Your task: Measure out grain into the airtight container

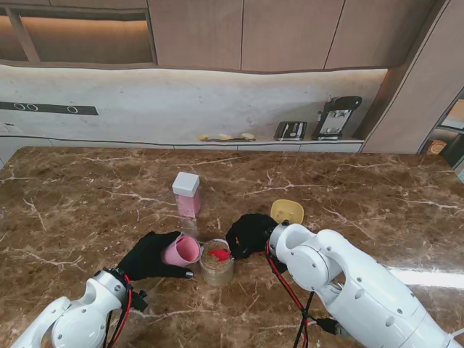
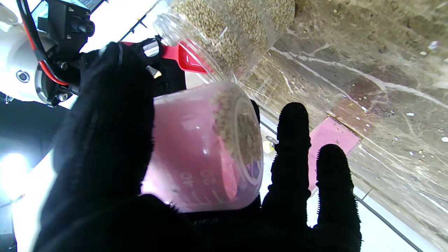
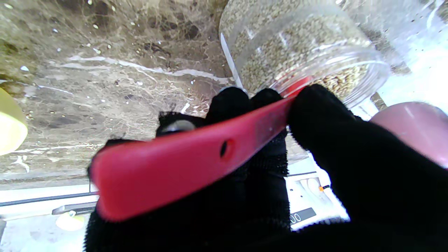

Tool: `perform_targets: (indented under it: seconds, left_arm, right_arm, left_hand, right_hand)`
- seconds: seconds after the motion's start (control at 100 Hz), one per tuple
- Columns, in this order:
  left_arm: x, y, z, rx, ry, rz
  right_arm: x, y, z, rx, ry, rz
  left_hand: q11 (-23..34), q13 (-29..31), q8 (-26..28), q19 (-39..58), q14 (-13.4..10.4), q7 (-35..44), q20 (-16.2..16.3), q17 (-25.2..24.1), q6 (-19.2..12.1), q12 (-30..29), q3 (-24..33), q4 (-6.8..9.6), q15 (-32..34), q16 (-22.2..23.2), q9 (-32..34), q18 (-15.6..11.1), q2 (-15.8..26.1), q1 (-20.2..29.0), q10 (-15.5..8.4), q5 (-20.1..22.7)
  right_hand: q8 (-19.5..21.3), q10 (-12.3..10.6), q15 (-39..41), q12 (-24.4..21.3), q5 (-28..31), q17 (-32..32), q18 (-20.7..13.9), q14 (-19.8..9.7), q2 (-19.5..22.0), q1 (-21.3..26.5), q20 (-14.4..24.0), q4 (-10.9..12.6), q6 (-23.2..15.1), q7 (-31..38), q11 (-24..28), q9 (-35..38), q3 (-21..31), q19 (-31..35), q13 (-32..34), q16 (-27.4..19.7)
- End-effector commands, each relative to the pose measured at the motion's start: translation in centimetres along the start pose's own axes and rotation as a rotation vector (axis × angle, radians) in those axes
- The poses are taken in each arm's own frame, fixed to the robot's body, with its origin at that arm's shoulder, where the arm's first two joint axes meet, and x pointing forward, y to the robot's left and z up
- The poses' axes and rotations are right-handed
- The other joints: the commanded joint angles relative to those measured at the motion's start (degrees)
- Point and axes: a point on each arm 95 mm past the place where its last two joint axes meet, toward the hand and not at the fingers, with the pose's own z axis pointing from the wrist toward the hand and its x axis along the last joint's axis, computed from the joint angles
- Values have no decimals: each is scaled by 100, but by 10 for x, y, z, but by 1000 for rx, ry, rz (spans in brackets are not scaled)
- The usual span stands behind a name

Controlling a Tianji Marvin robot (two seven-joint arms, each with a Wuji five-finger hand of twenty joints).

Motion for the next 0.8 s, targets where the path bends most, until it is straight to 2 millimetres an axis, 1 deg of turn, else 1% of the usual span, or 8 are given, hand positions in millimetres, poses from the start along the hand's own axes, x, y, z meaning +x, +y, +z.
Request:
perform_targets:
  seconds: [0.0,0.07,0.12,0.2,0.27,0.4,0.59,0.79]
  left_arm:
    - [-1,4,-2,-4,-4,-5]
    - [-1,4,-2,-4,-4,-3]
    - [-1,4,-2,-4,-4,-4]
    - [-1,3,-2,-4,-3,-2]
    - [-1,3,-2,-2,-2,-2]
    - [-1,3,-2,-2,-3,0]
    - [-1,3,-2,-1,-4,1]
    - [-1,3,-2,1,-3,1]
  right_arm:
    - [-1,-7,0,35,-3,2]
    - [-1,-6,0,36,-7,-7]
    - [-1,-5,-1,57,-18,2]
    - [-2,-5,1,51,-23,11]
    - [-2,-5,2,49,-32,23]
    - [-1,-5,3,34,-43,42]
    - [0,-5,3,8,-46,45]
    - [0,-3,2,9,-36,45]
  left_hand:
    - [339,-1,-6,51,-150,1073,2,-61,-1185,141,1872,-150,44,35,692,92,1422,1305,-323,1261]
    - [341,5,-6,57,-145,1073,7,-60,-1178,142,1867,-151,49,37,697,98,1414,1300,-318,1265]
    - [338,0,-6,57,-141,1072,9,-68,-1175,142,1871,-150,49,37,692,97,1417,1306,-317,1266]
    - [338,3,-3,58,-149,1072,11,-69,-1184,143,1867,-152,52,38,695,100,1420,1298,-328,1265]
    - [338,-2,2,55,-148,1078,11,-73,-1187,146,1870,-151,49,38,696,97,1418,1303,-331,1273]
    - [333,-4,5,52,-153,1076,12,-75,-1193,147,1865,-152,46,36,694,96,1419,1301,-337,1267]
    - [328,-2,6,48,-161,1072,12,-77,-1195,153,1858,-152,45,37,688,93,1419,1306,-344,1260]
    - [321,-8,6,47,-160,1074,13,-76,-1191,155,1854,-149,40,36,680,93,1423,1317,-335,1263]
  right_hand:
    - [472,-193,-592,180,104,-527,-92,-110,116,-130,243,326,-514,-189,-321,-415,267,-415,-531,97]
    - [687,-126,-2129,-612,147,-476,55,-40,130,-142,4,373,-497,-189,-1291,-679,293,-1160,-570,-713]
    - [675,54,-2755,-1219,102,-101,187,124,178,-99,-298,380,-448,-169,-1601,-554,224,-1426,-193,-1234]
    - [476,231,-2437,-1926,119,1104,311,303,67,-130,-1142,330,-376,-73,-1371,195,334,-846,774,-1578]
    - [391,337,-1290,-1959,93,1855,303,332,75,-127,-1602,261,-326,-35,-1205,626,336,-335,843,-1464]
    - [286,226,575,-1584,12,2143,-97,156,144,-123,-1189,81,-183,41,-66,1015,328,895,842,-984]
    - [183,-250,1937,-1363,-79,2288,-460,-425,212,-122,-787,-38,-67,122,1522,1013,316,1648,849,-274]
    - [190,-393,2357,-1214,-158,2307,-490,-517,316,-100,-640,-28,-116,115,1901,992,199,1768,846,105]
